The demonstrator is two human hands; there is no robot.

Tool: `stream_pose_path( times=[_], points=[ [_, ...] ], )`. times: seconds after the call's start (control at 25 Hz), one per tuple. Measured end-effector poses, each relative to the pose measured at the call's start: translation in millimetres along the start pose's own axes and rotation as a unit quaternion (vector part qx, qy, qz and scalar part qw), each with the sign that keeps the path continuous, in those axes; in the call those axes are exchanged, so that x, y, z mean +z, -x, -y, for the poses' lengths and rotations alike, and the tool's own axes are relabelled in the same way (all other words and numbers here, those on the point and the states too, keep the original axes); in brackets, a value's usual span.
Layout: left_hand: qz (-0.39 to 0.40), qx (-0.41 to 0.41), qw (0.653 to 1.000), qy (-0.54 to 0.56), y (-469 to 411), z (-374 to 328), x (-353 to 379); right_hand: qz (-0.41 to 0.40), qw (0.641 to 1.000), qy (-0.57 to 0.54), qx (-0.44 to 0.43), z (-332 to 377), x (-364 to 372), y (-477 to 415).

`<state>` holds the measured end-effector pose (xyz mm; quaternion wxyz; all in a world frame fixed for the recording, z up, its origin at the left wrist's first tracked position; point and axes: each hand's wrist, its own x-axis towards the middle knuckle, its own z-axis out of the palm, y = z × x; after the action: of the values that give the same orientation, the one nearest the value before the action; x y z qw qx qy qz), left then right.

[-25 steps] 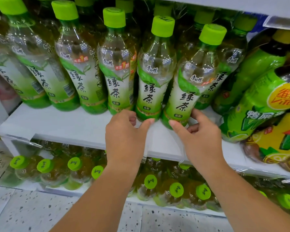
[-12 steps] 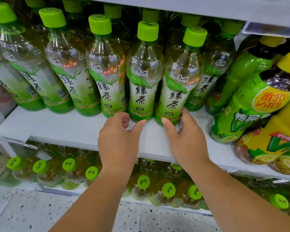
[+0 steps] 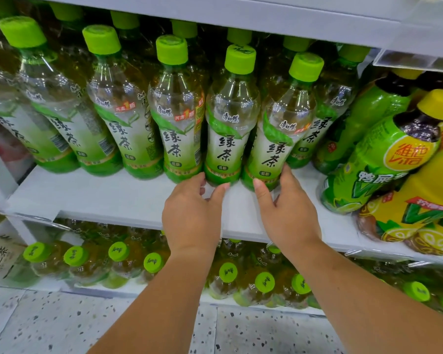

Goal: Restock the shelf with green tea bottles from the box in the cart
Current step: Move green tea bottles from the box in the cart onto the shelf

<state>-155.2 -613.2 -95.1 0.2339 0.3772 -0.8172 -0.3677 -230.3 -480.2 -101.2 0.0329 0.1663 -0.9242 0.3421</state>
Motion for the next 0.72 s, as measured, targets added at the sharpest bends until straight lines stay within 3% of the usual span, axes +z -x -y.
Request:
stream_pose_path(
  times=[0.32, 0.56, 0.72],
  points=[
    [0.092, 0.042, 0.994, 0.03, -10, 4, -14, 0.033, 0.998, -0.031, 0.039, 7, -6, 0],
    [0.215, 0.039, 0.976, 0.001, -10, -8, -43, 0.044, 0.982, -0.122, 0.14, 26, -27, 17],
    [0.338, 0.019, 0.94, 0.05, 7, -6, -75, 0.059, 0.969, -0.149, 0.185, 37, -39, 54]
  ],
)
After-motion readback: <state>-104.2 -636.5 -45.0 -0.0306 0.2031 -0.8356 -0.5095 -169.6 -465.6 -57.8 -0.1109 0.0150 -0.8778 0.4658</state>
